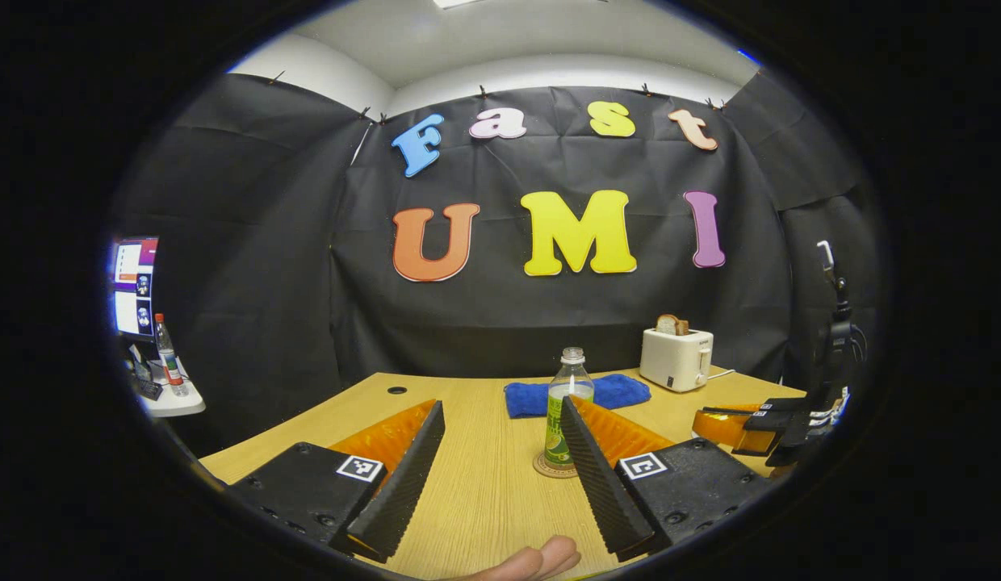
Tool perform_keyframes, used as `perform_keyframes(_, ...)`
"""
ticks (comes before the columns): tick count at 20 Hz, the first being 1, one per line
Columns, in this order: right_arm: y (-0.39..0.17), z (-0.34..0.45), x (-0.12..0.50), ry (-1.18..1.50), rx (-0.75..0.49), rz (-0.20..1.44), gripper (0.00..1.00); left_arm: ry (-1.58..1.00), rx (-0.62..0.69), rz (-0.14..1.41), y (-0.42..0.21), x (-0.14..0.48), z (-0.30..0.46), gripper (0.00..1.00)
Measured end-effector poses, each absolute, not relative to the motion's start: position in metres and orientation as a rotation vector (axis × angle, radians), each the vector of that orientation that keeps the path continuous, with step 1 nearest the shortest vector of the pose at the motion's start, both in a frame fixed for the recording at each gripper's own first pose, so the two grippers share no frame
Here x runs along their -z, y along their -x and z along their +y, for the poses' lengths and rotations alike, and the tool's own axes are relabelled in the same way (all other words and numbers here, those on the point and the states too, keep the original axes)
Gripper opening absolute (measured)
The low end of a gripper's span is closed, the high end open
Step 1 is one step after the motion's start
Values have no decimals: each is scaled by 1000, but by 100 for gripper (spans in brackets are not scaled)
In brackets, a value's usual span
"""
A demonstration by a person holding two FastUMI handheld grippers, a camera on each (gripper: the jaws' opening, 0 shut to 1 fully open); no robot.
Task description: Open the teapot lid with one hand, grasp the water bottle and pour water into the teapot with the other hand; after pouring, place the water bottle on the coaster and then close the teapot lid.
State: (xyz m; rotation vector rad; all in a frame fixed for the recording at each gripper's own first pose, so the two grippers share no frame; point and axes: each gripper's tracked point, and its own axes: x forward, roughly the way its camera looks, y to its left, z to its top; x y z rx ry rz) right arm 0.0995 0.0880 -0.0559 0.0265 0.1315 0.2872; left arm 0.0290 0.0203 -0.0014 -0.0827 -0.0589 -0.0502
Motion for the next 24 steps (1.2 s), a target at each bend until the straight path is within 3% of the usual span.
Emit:
perform_keyframes(11,-117,98,87,-44,-303,199,1,80,87,-54,-31,6,12,91)
perform_keyframes(16,-123,100,84,-21,-297,188,8,72,94,-49,-30,8,10,91)
perform_keyframes(17,-121,100,80,-17,-293,178,4,70,95,-46,-30,9,11,91)
perform_keyframes(23,-105,96,47,-7,-281,121,24,94,89,-19,-30,12,13,91)
perform_keyframes(24,-102,95,42,-10,-278,117,33,97,91,-19,-30,11,13,91)
